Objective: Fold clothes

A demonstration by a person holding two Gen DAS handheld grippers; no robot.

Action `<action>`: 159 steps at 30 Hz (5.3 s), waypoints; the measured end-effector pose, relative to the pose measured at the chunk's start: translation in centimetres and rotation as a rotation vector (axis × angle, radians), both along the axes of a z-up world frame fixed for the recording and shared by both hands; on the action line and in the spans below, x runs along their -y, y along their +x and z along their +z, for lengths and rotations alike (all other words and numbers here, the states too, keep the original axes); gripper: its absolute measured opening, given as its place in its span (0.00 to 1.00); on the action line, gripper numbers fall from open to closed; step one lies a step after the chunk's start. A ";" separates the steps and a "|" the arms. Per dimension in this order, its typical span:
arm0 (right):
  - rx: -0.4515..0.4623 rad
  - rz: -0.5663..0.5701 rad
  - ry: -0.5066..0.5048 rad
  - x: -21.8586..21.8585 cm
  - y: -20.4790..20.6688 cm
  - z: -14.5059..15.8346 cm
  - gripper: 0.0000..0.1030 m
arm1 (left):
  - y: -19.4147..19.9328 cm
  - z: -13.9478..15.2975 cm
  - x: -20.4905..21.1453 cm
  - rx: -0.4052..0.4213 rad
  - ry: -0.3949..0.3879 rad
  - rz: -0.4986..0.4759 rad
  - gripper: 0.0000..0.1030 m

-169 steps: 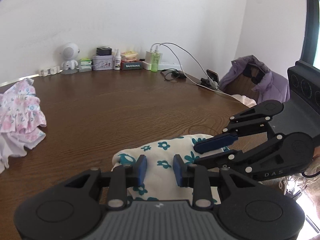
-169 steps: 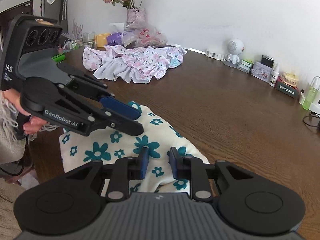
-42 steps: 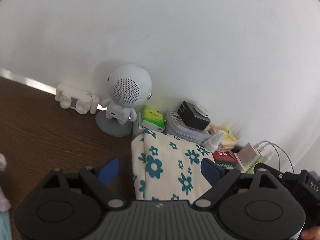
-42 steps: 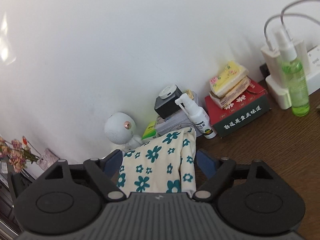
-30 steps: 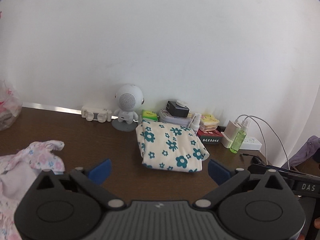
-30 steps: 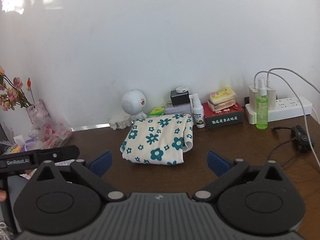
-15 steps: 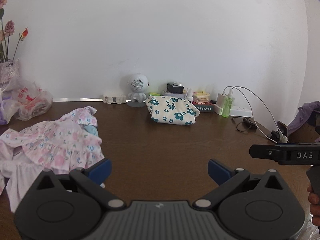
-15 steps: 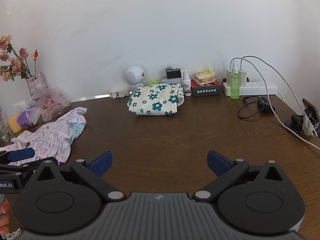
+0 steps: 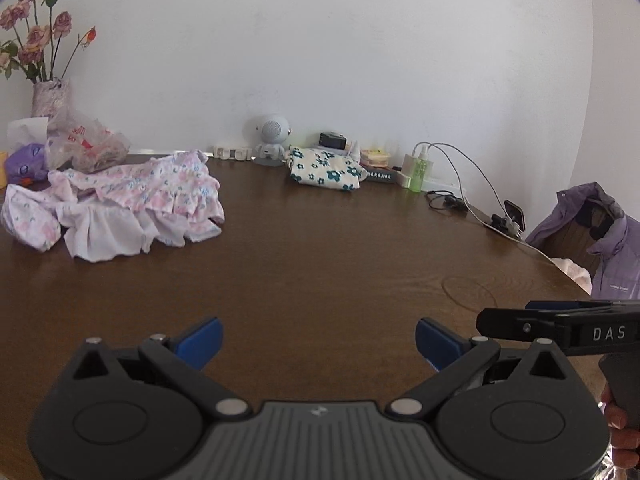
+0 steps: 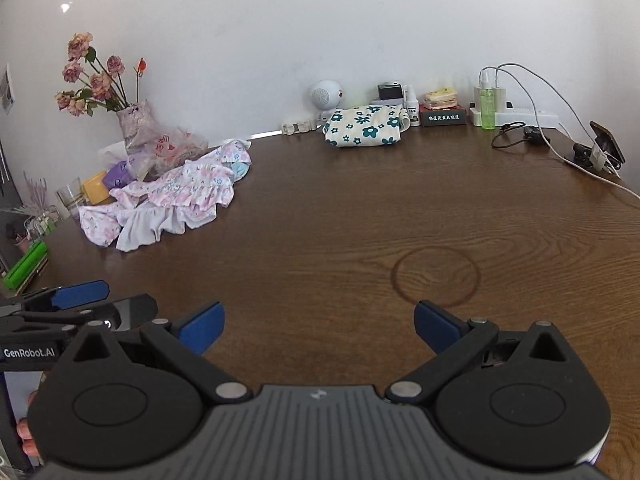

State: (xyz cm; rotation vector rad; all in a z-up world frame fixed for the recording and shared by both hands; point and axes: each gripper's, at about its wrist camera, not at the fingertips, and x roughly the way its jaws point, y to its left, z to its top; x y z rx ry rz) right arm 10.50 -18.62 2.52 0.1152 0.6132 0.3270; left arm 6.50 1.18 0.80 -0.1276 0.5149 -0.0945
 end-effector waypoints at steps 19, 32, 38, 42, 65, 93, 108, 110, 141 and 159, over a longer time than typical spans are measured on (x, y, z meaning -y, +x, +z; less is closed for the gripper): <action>0.083 -0.121 0.005 0.8 -7.2 -1.7 1.00 | -4.6 -2.4 1.1 -0.021 -0.040 -0.006 1.00; 0.068 -0.110 -0.008 0.1 -7.7 -2.2 1.00 | -5.6 -2.1 0.6 -0.002 -0.048 0.064 1.00; 0.068 -0.115 -0.009 -0.1 -7.7 -2.2 1.00 | -5.8 -1.9 0.9 0.013 -0.046 0.047 1.00; 0.067 -0.114 -0.011 -0.2 -7.7 -2.1 1.00 | -5.9 -1.9 0.9 0.020 -0.039 0.046 1.00; 0.060 -0.095 -0.006 -0.4 -7.7 -2.2 1.00 | -6.0 -1.7 1.2 0.024 -0.031 0.039 1.00; 0.051 -0.090 -0.012 -0.7 -8.0 -2.5 1.00 | -6.2 -1.9 0.9 0.035 -0.036 0.052 1.00; 0.046 -0.087 -0.012 -0.8 -8.0 -2.6 1.00 | -6.3 -1.9 0.9 0.041 -0.022 0.057 1.00; 0.045 -0.086 -0.011 -0.8 -7.9 -2.6 1.00 | -6.3 -1.9 0.9 0.040 -0.023 0.053 1.00; 0.022 -0.068 0.001 -0.9 -7.4 -3.1 1.00 | -6.2 -2.3 1.0 0.026 -0.024 0.052 1.00; 0.008 -0.063 -0.001 -1.2 -7.2 -3.3 1.00 | -6.0 -2.4 0.9 0.018 -0.020 0.058 1.00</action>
